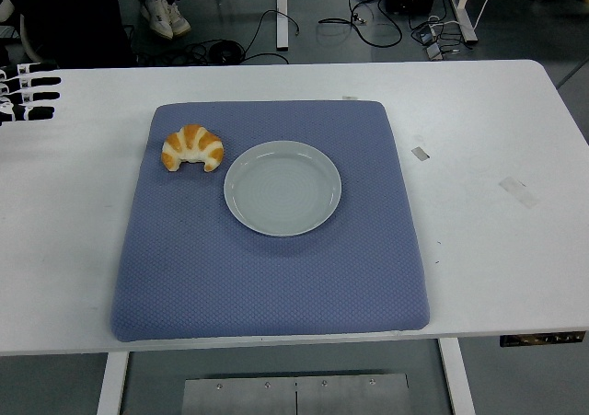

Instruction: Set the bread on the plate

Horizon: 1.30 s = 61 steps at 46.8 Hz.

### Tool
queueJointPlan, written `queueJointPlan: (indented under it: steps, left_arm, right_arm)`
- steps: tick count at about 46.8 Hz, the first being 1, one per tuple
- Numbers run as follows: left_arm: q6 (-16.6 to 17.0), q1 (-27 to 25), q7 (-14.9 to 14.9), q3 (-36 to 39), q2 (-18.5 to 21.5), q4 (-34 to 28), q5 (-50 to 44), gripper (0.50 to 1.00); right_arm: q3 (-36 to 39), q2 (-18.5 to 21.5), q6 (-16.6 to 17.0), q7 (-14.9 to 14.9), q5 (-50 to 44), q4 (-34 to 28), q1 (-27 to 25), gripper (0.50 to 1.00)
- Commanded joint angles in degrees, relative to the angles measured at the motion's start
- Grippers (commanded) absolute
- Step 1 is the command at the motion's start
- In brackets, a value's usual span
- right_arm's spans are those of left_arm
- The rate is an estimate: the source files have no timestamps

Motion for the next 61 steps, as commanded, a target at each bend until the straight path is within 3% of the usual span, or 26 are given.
queueJointPlan:
  steps: [1, 61]
  left_arm:
    - [0.0, 0.0, 0.0, 0.05, -0.01, 0.24, 0.0, 0.986]
    - [0.0, 0.26, 0.0, 0.05, -0.81, 1.73, 0.0, 0.986]
  right_arm:
    - [0.0, 0.0, 0.0, 0.0, -0.05, 0.0, 0.0, 1.0]
    - [0.0, 0.0, 0.0, 0.0, 0.03, 0.0, 0.0, 1.0]
